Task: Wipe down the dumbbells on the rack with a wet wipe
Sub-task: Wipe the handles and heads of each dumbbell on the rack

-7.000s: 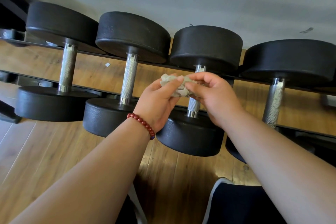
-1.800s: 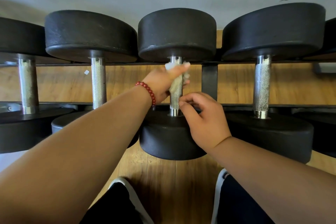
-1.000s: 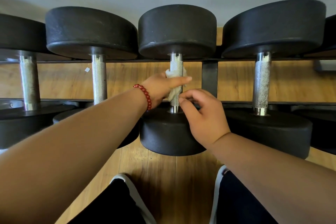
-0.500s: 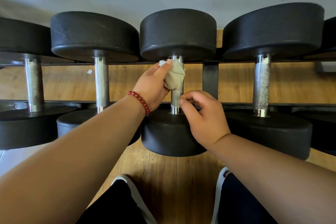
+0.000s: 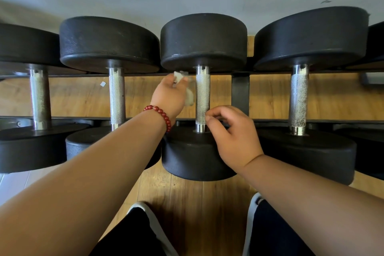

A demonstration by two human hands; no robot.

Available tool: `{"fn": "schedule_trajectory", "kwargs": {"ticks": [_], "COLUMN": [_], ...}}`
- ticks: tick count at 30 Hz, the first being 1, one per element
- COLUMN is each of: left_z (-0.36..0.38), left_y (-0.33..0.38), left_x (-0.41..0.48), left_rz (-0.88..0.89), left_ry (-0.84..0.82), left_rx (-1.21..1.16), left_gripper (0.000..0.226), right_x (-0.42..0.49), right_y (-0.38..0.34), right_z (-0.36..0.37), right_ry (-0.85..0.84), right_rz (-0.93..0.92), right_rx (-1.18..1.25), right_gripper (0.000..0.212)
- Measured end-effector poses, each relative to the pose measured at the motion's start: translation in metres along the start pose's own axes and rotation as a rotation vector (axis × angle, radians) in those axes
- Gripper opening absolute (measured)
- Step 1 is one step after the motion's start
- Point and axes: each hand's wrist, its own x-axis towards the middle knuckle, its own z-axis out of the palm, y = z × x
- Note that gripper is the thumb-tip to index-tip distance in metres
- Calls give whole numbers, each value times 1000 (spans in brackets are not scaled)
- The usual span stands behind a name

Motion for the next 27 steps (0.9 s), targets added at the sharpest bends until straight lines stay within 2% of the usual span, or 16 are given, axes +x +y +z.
{"fn": "schedule_trajectory", "kwargs": {"ticks": [3, 4, 7, 10, 14, 16, 19, 22, 23, 25, 27], "left_z": [6, 9, 16, 19, 24, 21, 18, 16, 13, 9, 4], "left_y": [7, 5, 7, 11, 11, 9, 14, 20, 17, 10, 0], "left_x": [-3, -2, -5, -8, -11, -12, -11, -11, -9, -6, -4], "left_rz": [-98, -119, -22, 41, 28, 91, 79, -111, -99, -53, -76], "left_ry": [-177, -211, -188, -166, -197, -166, -187, -225, -270, -271, -245], "left_rx": [-374, -406, -232, -11, 81, 118, 9, -295, -391, -411, -466], "left_gripper": [37, 40, 34, 50, 44, 40, 46, 61, 58, 32, 25], "right_x": [1, 1, 1, 1, 1, 2, 2, 2, 2, 2, 2], "right_y": [1, 1, 2, 2, 1, 0, 2, 4, 4, 3, 2], "right_z": [1, 1, 0, 0, 1, 1, 1, 2, 2, 2, 2], "right_ry": [1, 1, 2, 1, 6, 4, 0, 5, 7, 10, -1], "right_rz": [10, 12, 8, 4, 10, 15, 13, 7, 8, 14, 16], "right_rx": [9, 7, -9, -13, -6, 2, -1, -9, -5, 3, -3], "right_gripper": [13, 12, 11, 15, 23, 25, 19, 19, 24, 35, 33]}}
